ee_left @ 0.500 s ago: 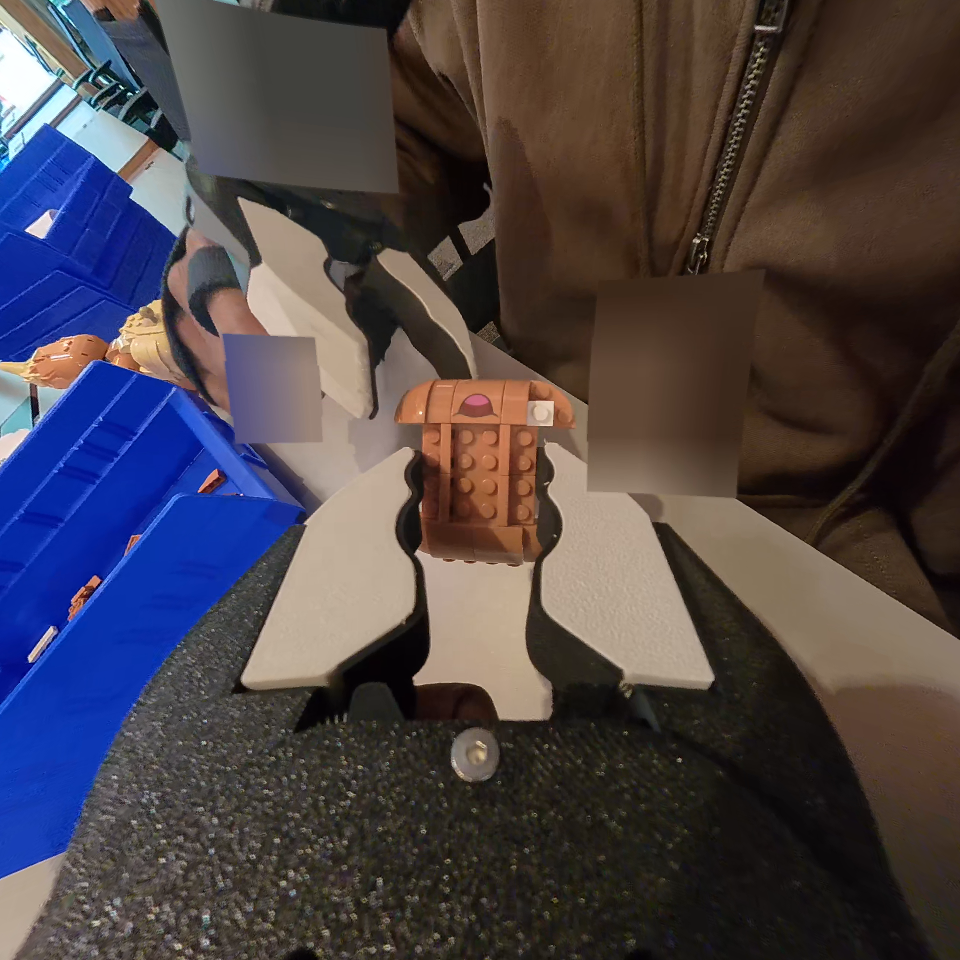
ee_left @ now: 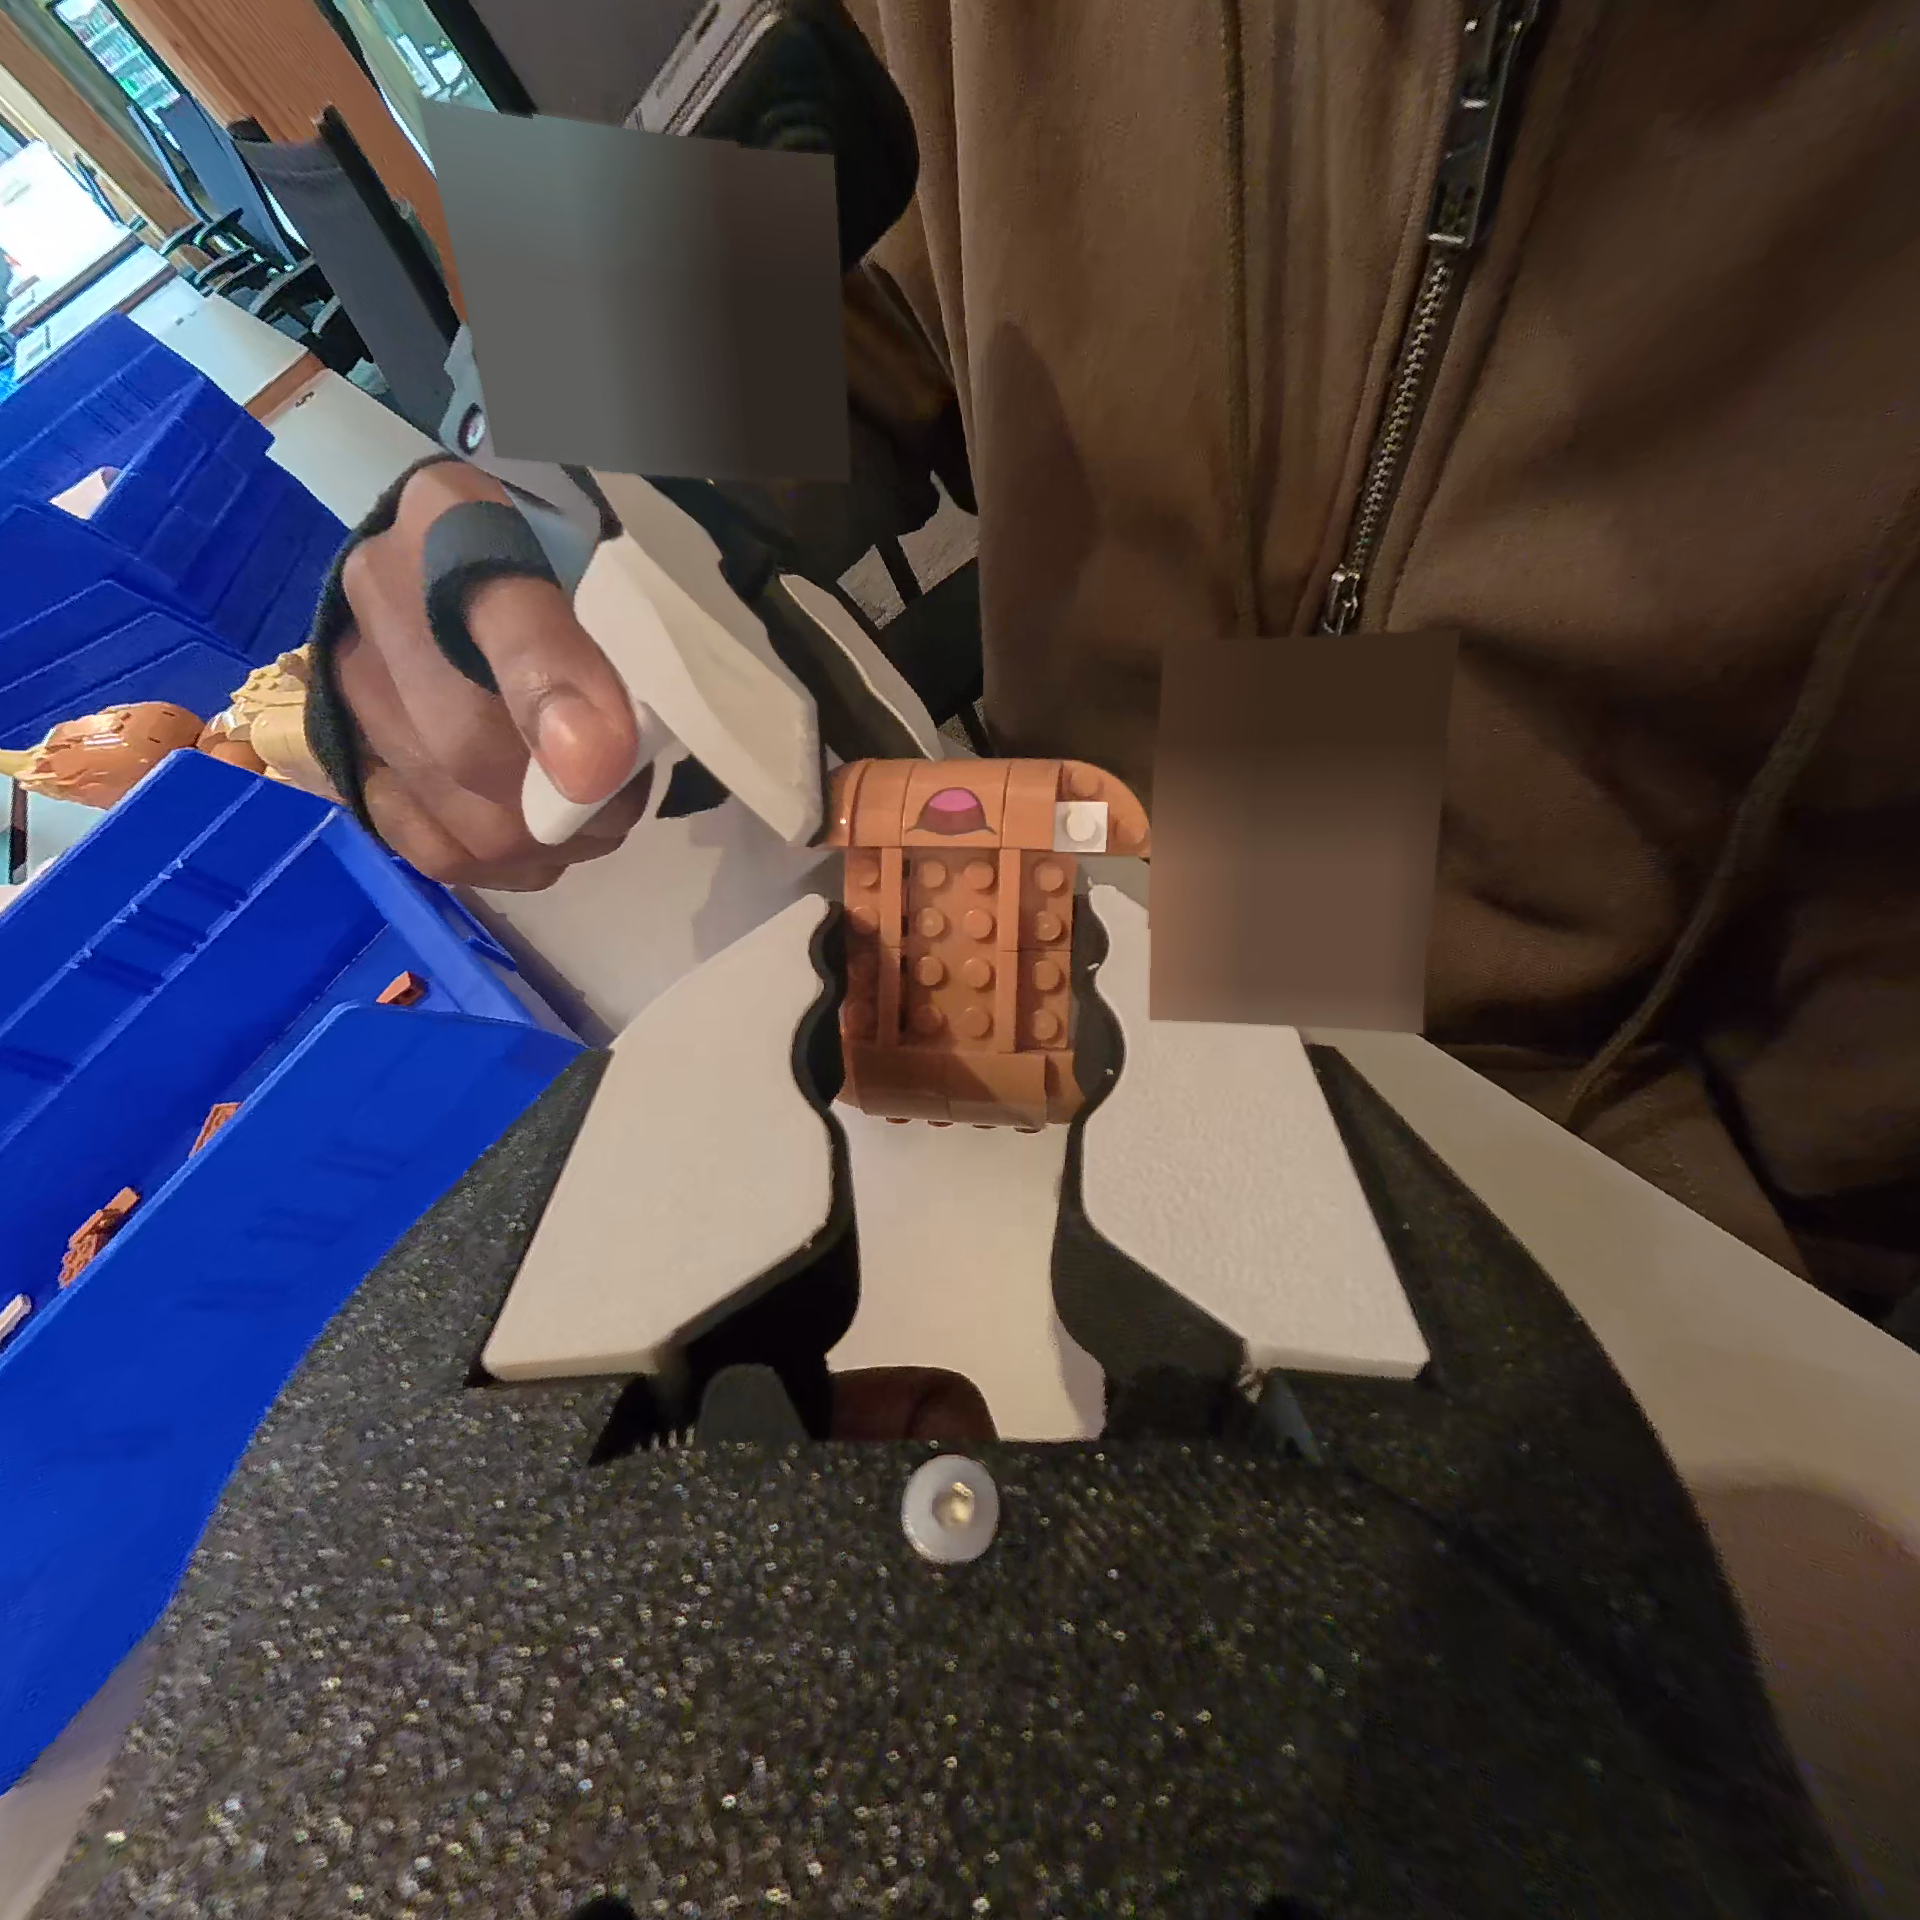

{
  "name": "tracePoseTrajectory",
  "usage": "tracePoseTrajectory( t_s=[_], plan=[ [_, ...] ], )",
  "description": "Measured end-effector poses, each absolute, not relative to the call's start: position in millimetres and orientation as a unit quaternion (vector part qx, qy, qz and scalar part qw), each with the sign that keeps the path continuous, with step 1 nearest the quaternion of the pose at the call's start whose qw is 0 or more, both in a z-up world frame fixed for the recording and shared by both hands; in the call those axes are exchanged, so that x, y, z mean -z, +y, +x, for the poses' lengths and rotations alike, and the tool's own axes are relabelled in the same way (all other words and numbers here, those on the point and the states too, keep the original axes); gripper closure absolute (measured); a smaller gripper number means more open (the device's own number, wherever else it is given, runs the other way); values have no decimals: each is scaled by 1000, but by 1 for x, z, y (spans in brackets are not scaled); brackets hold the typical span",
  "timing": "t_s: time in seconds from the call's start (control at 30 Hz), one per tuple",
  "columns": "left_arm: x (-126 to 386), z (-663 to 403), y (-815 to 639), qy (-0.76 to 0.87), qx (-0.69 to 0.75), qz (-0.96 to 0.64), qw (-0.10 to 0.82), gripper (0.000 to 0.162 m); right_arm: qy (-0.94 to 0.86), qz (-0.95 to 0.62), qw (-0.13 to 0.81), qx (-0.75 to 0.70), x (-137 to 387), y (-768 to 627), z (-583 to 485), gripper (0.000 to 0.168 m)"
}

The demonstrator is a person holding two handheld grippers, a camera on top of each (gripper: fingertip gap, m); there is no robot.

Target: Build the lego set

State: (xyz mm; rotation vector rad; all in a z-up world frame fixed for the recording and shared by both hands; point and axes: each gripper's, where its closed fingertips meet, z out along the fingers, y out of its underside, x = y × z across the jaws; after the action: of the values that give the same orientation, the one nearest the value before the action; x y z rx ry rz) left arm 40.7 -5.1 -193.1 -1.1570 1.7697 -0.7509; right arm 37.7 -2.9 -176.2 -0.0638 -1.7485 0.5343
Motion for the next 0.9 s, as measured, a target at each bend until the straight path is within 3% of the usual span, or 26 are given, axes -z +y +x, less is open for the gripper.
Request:
tracePoseTrajectory(
  t_s=[0.9],
  plan=[
    [192,40,-4,700,320,-467,435,120,-759,-19,623,-188,176,1,36,144]
  ],
)
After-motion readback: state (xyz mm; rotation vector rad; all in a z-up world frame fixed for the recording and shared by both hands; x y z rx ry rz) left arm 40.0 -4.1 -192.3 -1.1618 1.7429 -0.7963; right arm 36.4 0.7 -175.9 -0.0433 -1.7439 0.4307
